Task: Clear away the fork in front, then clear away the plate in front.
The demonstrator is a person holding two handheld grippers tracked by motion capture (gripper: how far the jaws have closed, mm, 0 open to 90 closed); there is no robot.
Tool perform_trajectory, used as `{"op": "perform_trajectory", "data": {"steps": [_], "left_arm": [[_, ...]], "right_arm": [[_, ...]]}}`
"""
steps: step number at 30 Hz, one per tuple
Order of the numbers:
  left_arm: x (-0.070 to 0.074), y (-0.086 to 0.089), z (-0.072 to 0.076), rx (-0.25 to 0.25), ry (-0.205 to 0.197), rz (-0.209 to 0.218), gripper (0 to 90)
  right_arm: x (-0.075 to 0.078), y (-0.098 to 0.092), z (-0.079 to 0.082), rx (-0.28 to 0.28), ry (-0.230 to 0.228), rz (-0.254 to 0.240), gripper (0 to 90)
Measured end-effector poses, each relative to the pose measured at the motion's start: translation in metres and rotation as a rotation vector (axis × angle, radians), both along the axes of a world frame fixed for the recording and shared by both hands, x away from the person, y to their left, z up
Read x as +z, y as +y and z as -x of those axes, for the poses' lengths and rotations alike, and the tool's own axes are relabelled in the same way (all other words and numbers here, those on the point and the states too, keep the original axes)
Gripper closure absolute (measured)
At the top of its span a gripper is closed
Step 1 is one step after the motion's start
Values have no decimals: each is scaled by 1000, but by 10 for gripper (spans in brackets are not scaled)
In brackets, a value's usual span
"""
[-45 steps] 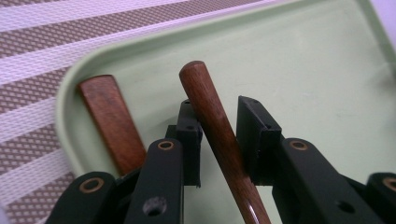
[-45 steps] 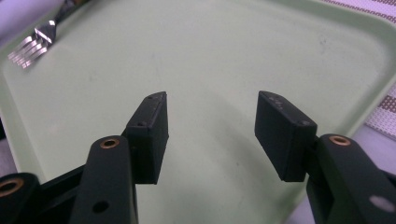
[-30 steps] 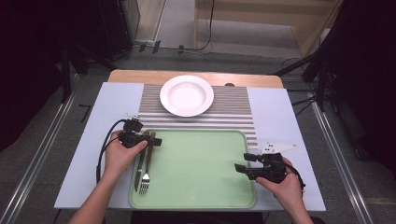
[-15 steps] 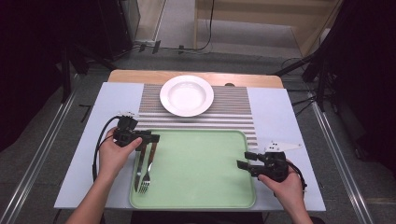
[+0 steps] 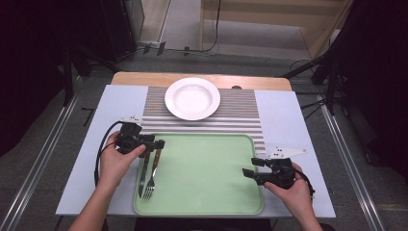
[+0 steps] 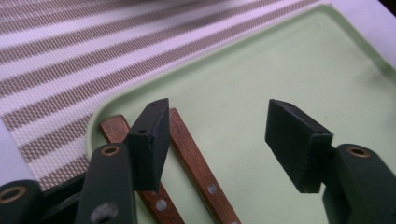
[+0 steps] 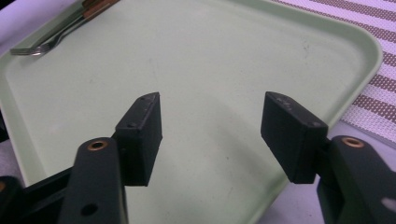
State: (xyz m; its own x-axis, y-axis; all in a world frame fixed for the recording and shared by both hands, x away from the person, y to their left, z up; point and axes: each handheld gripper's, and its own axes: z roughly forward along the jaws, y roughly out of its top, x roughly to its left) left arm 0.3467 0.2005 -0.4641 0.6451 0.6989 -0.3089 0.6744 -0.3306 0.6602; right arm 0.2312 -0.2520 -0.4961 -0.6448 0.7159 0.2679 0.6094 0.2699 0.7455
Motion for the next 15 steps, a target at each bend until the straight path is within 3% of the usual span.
{"op": "perform_trajectory", "data": {"steps": [3, 6, 7, 9, 15], "left_arm": [[2, 5, -1, 13, -8, 40, 389], [4, 11, -3, 3, 21, 137, 375], [4, 12, -4, -6, 14, 140, 374], [6, 12, -4, -3, 9, 107, 363], [15, 9, -11, -16, -10, 95, 372]], "right_arm": [[-1, 1, -1, 1, 20, -6, 367], [-1, 1, -1, 10, 18, -3, 363], [-1, 1, -1, 14, 15, -4, 349], [-2, 0, -2, 8, 33, -19, 330], [-2, -2, -7, 19, 68, -48, 330]]}}
